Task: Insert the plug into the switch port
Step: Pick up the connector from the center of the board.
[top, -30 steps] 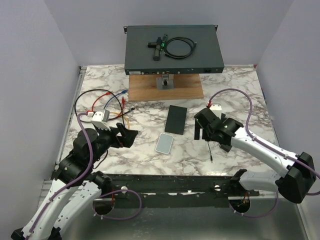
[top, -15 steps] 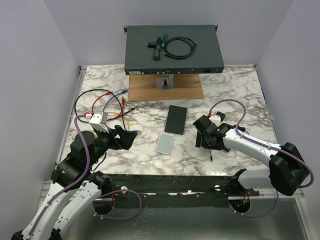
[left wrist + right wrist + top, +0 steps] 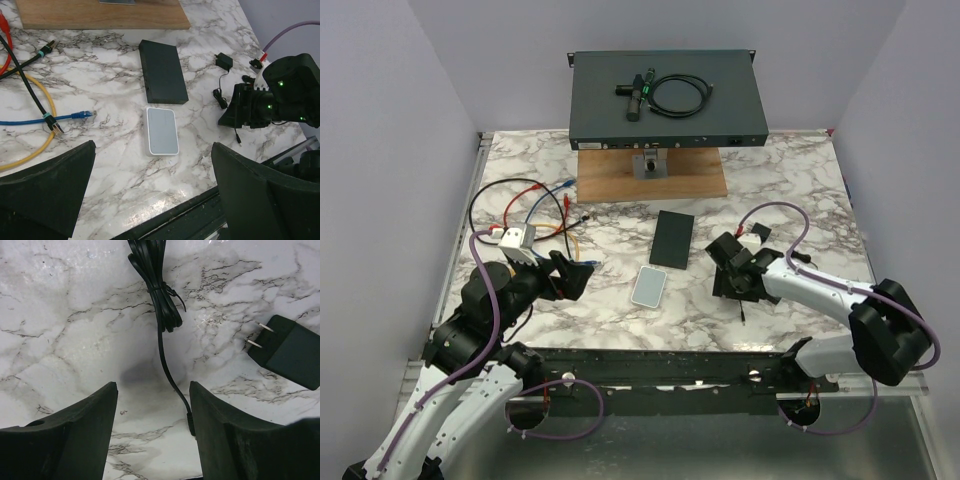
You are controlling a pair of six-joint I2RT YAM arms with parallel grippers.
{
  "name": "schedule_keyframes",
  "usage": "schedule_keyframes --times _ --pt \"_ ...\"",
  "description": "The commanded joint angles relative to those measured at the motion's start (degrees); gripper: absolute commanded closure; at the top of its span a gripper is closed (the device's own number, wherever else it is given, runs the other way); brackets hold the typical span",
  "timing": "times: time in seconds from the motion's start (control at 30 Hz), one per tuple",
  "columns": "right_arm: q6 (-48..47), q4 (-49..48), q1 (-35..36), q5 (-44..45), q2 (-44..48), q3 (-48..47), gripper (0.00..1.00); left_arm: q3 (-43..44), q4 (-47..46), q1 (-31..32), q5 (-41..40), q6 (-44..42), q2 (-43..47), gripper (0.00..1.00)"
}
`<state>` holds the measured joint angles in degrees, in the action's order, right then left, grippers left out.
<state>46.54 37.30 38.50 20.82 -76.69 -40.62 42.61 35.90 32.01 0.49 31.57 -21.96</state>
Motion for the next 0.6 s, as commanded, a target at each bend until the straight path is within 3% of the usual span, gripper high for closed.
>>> schedule_keyframes --times 0.0,0.1,0.23,0.43,0.57 --pt "1.43 -1.75 -0.69 2.1 -1.89 0.55 0.38 -0.43 0.01 0.21 0.66 0.07 0.44 0.02" --pt "1.35 -2.57 -0.88 1.71 -3.3 0.46 0.44 -0.36 0.1 0.29 0.67 -0.02 0.56 0.01" --pt "1.41 -3.49 -0.89 0.95 -4.26 0.76 0.61 -0.25 0.31 0.3 0.51 -0.26 0.64 0.01" --pt "0.66 -3.79 -0.88 1.55 -5.32 -0.2 0.98 -0.25 0.3 0.24 0.26 -0.46 0.44 0.02" --pt "-0.07 -5.61 -0.91 0.21 -3.78 -1.48 0.99 -0.33 0.31 0.25 0.35 -0.29 0.17 0.01"
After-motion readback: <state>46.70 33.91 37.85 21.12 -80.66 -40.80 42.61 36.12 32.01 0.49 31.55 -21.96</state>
